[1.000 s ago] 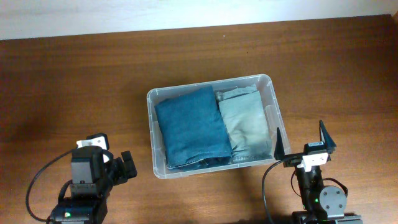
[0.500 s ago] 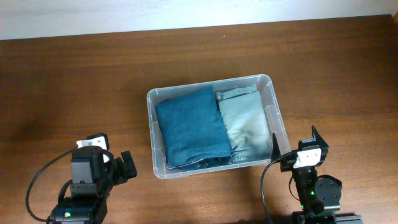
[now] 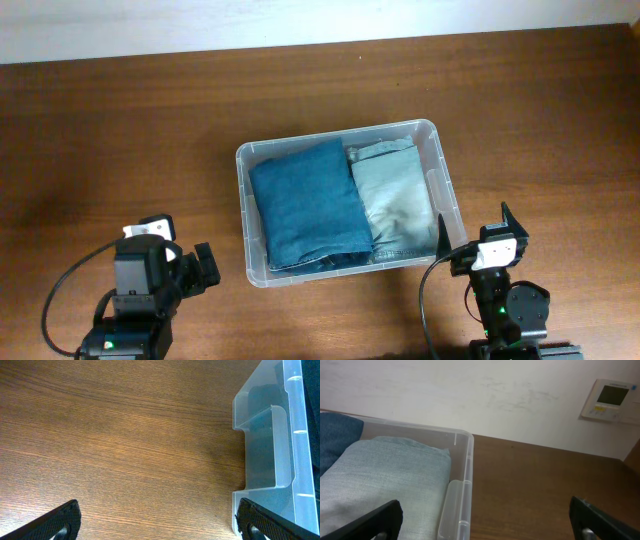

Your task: Pack container

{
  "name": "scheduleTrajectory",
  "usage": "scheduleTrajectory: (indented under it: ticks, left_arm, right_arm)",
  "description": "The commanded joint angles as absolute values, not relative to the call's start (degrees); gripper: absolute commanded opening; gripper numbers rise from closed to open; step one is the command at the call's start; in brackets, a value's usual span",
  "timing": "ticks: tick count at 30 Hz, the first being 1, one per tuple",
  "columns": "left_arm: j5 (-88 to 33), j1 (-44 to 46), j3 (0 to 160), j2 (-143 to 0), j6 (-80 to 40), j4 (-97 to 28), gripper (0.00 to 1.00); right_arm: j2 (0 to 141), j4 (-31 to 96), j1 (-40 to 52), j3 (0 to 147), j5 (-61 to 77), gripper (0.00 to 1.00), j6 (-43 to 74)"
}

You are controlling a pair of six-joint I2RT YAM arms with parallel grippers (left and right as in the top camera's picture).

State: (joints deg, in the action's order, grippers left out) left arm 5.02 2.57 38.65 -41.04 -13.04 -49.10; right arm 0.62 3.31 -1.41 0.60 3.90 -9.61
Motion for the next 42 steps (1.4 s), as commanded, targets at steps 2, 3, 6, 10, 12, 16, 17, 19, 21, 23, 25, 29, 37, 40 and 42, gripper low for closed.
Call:
scheduleTrajectory:
  ticks: [2, 3, 6, 10, 12, 16, 17, 19, 21, 23, 25, 29, 37, 40, 42]
  left_arm:
    - [5.85, 2.48, 38.35, -40.36, -12.73, -49.15, 0.99]
    - [5.85, 2.48, 38.33, -40.12, -12.73, -49.15, 0.99]
    - [7.33, 2.48, 37.91, -37.85, -11.97, -48.8, 0.99]
    - [6.79, 2.48, 31.9, -31.73, 0.93, -31.92, 0.99]
    - [4.1, 2.48, 24.82, -26.5, 9.98, -16.47, 0.99]
    - [3.84, 2.48, 13.41, -17.58, 13.1, 2.33, 0.99]
    - [3.84, 2.48, 11.16, -15.55, 13.63, 5.28, 0.99]
    - [3.79, 2.48, 6.48, -10.87, 14.61, 10.5, 0.99]
    - [3.22, 2.48, 3.57, -7.44, 15.16, 12.84, 0.99]
    - [3.07, 2.48, 1.26, -3.88, 15.14, 13.21, 0.99]
    - [2.59, 2.48, 0.47, -1.1, 15.2, 11.49, 0.99]
    - [2.57, 2.94, 0.47, -0.27, 17.67, 9.67, 0.99]
    - [-1.76, 3.33, 0.49, -0.3, 17.65, -4.34, 0.99]
    - [-1.3, 3.33, 0.62, -1.06, 17.65, -4.8, 1.0]
    - [-1.3, 3.33, 0.62, -1.06, 17.65, -4.8, 0.99]
  right_arm:
    - [0.51, 4.29, -1.52, 0.32, 2.74, 0.98, -10.5]
    - [0.51, 4.29, -1.52, 0.32, 2.74, 0.98, -10.5]
    - [0.51, 4.29, -1.52, 0.32, 2.74, 0.98, -10.5]
    - [0.51, 4.29, -1.52, 0.32, 2.74, 0.99, -10.5]
    - [0.51, 4.27, -1.52, 0.32, 2.74, 0.98, -10.5]
    - [0.51, 4.29, -1.52, 0.32, 2.74, 0.98, -10.5]
    - [0.51, 4.29, -1.52, 0.32, 2.74, 0.98, -10.5]
    - [0.51, 4.29, -1.52, 0.32, 2.74, 0.98, -10.5]
    - [0.51, 4.29, -1.52, 0.32, 2.74, 0.98, -10.5]
    - [0.51, 4.29, -1.52, 0.32, 2.74, 0.98, -10.5]
    - [0.51, 4.27, -1.52, 0.32, 2.74, 0.98, -10.5]
    - [0.51, 4.29, -1.52, 0.32, 2.74, 0.98, -10.5]
    - [0.51, 4.29, -1.52, 0.32, 2.74, 0.99, -10.5]
    - [0.51, 4.29, -1.52, 0.32, 2.74, 0.98, -10.5]
    - [0.51, 4.29, -1.52, 0.32, 2.74, 0.98, -10.5]
